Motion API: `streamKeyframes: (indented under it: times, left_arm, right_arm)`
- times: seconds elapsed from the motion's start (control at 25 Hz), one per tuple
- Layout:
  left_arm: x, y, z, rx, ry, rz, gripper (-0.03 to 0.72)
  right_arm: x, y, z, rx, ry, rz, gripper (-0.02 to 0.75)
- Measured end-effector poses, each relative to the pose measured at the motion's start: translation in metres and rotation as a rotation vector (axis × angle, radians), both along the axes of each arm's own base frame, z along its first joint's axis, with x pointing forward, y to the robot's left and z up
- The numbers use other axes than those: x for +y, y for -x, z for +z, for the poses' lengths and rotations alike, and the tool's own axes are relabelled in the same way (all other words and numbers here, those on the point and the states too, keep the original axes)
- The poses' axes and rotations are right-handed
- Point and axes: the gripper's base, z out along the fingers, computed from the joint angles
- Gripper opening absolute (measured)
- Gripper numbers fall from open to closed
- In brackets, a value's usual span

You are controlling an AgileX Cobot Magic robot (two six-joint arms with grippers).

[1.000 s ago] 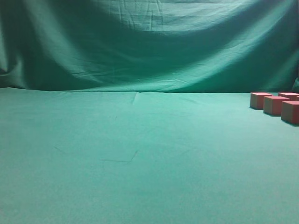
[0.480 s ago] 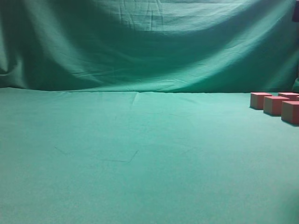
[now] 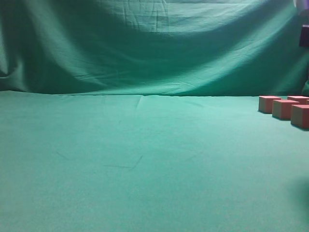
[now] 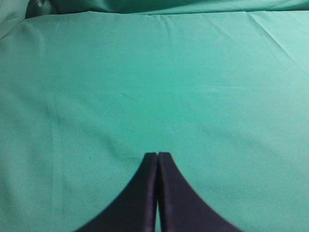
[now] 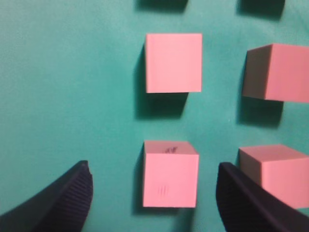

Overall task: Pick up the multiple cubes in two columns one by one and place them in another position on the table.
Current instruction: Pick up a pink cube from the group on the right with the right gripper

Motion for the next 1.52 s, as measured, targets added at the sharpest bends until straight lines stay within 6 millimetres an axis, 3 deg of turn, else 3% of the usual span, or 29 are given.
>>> streamKeyframes:
  times: [0.36,0.6,0.68,0.72,0.96,1.2,1.36,1.52]
  left_arm:
    - [0.0,0.0,0.0,0.0,0.0,0.0,0.0]
    - [0.0,0.0,0.0,0.0,0.0,0.0,0.0]
    - [0.0,0.0,0.0,0.0,0.0,0.0,0.0]
    - [0.0,0.0,0.0,0.0,0.0,0.0,0.0]
    - [0.0,0.0,0.0,0.0,0.0,0.0,0.0]
    - [0.0,0.0,0.0,0.0,0.0,0.0,0.0]
    - [0.0,0.0,0.0,0.0,0.0,0.0,0.0]
    - [0.0,0.0,0.0,0.0,0.0,0.0,0.0]
  right_arm:
    - [0.001,-0.007,-0.02,0.043,0.051,0.001,0.519]
    - [0.004,-0.01,-0.022,0.023,0.033,0.008,0.519]
    - [0.004,-0.01,-0.022,0.022,0.032,0.008,0.456]
    - [0.004,-0.01,-0.022,0.022,0.032,0.008,0.461]
    - [0.004,-0.01,-0.022,0.025,0.035,0.007,0.259]
    - [0.003,-0.011,-0.021,0.025,0.042,0.009,0.274]
    - [0.01,-0.018,-0.008,0.04,0.053,0.05,0.274]
    - [0.034,-0.03,0.03,0.0,0.008,0.179,0.274]
